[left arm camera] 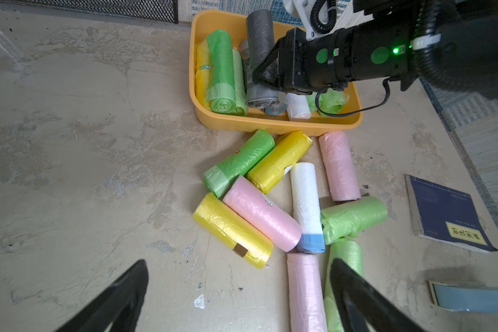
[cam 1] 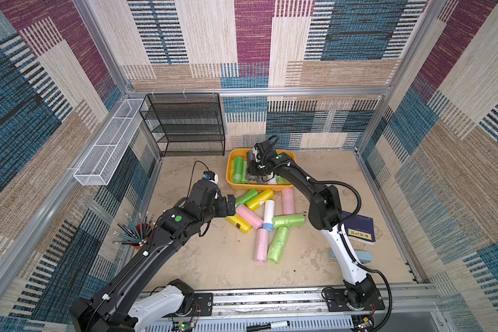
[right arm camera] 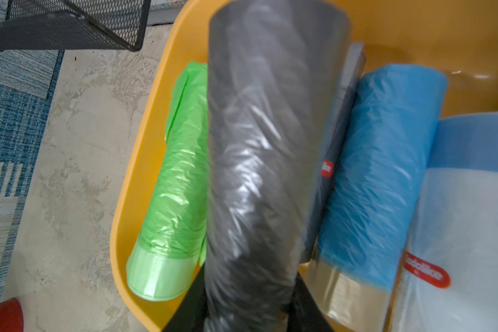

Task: Put the roll of trash bags into the storage box
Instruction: Place the roll of trash bags in the storage box.

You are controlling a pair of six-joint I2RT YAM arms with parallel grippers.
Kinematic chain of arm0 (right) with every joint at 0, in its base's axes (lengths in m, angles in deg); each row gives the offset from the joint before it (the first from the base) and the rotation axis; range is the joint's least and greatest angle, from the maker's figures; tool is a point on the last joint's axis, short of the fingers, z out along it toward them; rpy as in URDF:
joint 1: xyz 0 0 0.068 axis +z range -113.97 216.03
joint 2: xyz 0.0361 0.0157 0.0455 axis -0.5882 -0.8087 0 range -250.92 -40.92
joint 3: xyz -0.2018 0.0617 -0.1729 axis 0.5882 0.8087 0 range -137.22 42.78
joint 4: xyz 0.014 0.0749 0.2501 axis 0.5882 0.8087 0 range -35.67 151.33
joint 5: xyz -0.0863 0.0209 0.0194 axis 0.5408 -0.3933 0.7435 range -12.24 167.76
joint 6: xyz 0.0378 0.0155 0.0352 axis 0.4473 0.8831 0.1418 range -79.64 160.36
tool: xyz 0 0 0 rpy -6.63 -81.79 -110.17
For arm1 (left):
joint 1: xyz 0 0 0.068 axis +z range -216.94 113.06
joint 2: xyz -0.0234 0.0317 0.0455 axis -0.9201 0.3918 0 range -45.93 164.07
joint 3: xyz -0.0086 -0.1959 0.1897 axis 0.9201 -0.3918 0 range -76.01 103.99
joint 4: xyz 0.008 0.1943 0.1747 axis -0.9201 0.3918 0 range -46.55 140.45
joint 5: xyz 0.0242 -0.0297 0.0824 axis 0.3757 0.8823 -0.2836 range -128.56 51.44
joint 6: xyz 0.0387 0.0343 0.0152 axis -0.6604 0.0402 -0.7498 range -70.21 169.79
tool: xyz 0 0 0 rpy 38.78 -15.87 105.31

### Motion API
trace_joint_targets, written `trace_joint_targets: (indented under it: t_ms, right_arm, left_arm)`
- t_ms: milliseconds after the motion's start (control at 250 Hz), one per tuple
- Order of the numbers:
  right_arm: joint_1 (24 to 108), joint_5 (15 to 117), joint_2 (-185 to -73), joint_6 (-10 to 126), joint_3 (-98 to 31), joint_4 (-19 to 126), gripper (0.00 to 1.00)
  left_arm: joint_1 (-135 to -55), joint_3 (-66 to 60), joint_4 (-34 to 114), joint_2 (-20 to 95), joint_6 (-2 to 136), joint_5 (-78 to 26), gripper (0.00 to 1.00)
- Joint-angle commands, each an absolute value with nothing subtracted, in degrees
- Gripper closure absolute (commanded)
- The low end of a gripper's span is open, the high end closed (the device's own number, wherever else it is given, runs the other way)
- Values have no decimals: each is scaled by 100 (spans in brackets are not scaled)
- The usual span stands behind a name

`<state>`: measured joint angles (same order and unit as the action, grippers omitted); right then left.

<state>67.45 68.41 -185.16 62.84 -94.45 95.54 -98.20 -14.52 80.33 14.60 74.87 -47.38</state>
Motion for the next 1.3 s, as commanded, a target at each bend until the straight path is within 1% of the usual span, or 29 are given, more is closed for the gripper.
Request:
trace_joint_targets:
  t_ms: [0,156,260,336,444,484,544,644,748,896,1296]
  right_arm:
    - [6743,6522,-18568,6425,-9545,9177,69]
    - [6714,6298,-18560,6527,-9572,9174,39]
    - [6704,6255,-18485,6524,-9566,9194,33]
    - [6701,6307,-18430,6527,-9563,9221,21]
    - [6704,6266,-18319,6490,-9555,9247,18]
    - [6705,6264,-18272,6467,-9544,9278,12]
    - [6703,6311,-18163,6449,-9516,9335,0]
    - [6705,6387,-17838,6403,-9223,9274,1]
    - [6705,6462,-17293,6400,-8521,8938,1]
    - [6704,6466,-16304,6477,-7227,8242,1]
    - [6704,6687,-13589,6908,-3654,6632,1]
  left_arm:
    - [-9818,-1390,8046,1480,7310,-4710,1]
    - [-9809,-1378,8046,1511,7285,-4700,1]
    - [-9805,-1378,8045,1506,7248,-4682,1]
    - [-9805,-1378,8054,1498,7225,-4674,1]
    - [-9805,-1389,8056,1480,7205,-4657,1]
    - [-9801,-1389,8055,1488,7196,-4645,1]
    - [-9799,-1404,8065,1480,7199,-4623,2]
    - [-9796,-1426,8074,1467,7225,-4571,1]
    - [-9796,-1392,8103,1421,7282,-4342,2]
    - [-9796,-1352,8106,1316,7367,-4123,2]
    - [-9794,-1322,8331,1183,7310,-4083,1]
